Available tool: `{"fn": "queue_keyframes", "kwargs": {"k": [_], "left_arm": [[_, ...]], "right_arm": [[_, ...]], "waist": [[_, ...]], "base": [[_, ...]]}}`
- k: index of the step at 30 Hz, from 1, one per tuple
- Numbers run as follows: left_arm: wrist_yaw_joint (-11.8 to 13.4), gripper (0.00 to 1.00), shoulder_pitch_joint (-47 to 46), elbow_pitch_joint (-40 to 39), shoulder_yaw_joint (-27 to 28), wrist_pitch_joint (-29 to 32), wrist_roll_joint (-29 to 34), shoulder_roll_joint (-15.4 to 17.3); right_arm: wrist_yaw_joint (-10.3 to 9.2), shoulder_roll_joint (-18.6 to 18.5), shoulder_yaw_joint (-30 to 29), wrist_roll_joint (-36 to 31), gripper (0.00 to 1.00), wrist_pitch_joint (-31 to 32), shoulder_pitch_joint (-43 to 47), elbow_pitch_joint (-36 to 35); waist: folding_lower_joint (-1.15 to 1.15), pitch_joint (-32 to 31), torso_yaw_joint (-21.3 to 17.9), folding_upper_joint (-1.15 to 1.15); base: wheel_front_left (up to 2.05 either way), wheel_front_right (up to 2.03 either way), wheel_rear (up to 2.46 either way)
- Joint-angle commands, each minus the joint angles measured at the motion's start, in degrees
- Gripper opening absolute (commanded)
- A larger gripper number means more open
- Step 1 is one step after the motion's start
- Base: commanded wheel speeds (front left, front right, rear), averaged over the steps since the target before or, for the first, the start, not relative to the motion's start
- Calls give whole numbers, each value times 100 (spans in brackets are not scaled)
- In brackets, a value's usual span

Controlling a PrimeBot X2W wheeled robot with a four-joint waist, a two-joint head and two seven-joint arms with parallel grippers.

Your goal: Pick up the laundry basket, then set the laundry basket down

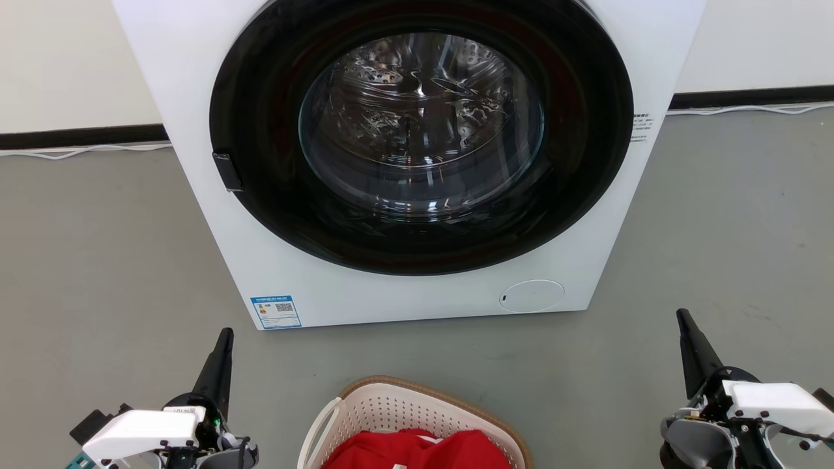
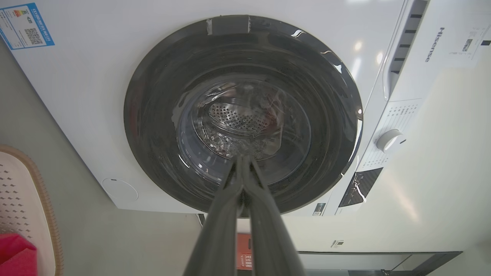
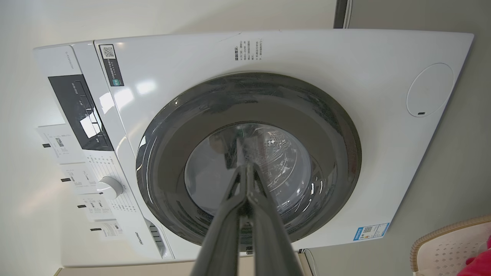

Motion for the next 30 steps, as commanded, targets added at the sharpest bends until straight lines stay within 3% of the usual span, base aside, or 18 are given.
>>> {"fn": "queue_keyframes", "kwargs": {"k": [1, 5, 6, 8, 9, 10, 16, 20, 30], "left_arm": [[-65, 0, -206, -167, 170, 35, -29, 74], [-65, 0, -206, -167, 170, 35, -29, 74], [0, 100, -1, -1, 0, -1, 0, 0], [11, 100, 34, 128, -3, -11, 1, -23], [11, 0, 79, 206, -6, -12, 1, -37], [12, 100, 93, 223, -14, -22, 0, -41], [8, 100, 62, 163, -78, -122, 7, -35], [5, 100, 50, 122, -122, -191, 35, -32], [-1, 100, -4, 1, -212, -361, 331, -22]], "right_arm": [[42, -15, 105, 40, 0, 41, -66, -179], [42, -15, 105, 40, 0, 41, -66, -179], [0, 0, 1, 0, 100, 0, -1, -1], [-2, 12, 17, -1, 100, -2, 47, 106], [-2, 25, 23, -1, 0, -3, 103, 184], [-3, 29, 28, -2, 100, -8, 122, 195], [-1, 27, 87, -23, 100, -71, 107, 104], [1, 19, 141, -49, 100, -119, 105, 37], [4, -85, 365, -232, 100, -328, 68, -128]], "waist": [[0, 0, 0, 0], [0, 0, 0, 0], [0, 0, 0, 0], [0, 1, 0, 0], [0, 1, 0, 0], [0, 3, 0, 0], [13, -6, 0, 0], [2, 5, -1, 0], [1, 23, -7, 0]], "base": [[0, 0, 0], [0, 0, 0], [0, 0, 0], [0, 0, 0], [0, 0, 0], [0, 0, 0], [0, 0, 0], [0, 0, 0], [0, 0, 0]]}}
